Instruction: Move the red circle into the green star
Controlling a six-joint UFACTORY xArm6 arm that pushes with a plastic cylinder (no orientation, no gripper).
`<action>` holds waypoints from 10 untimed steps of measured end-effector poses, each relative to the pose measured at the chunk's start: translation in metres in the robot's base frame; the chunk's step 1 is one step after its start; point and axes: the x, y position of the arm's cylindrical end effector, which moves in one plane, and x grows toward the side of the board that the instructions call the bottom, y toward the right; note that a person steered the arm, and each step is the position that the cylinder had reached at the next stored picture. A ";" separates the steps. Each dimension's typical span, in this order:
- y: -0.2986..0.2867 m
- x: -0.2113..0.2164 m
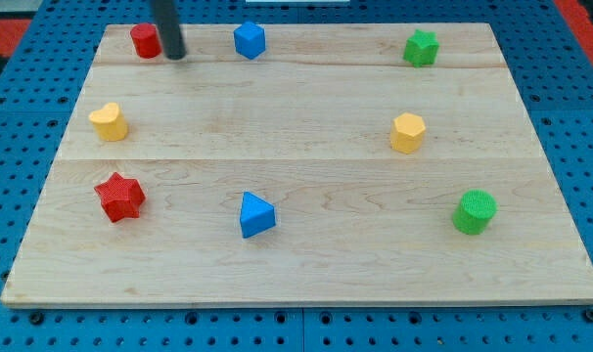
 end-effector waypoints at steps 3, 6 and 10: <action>0.212 0.078; 0.341 -0.039; 0.239 0.029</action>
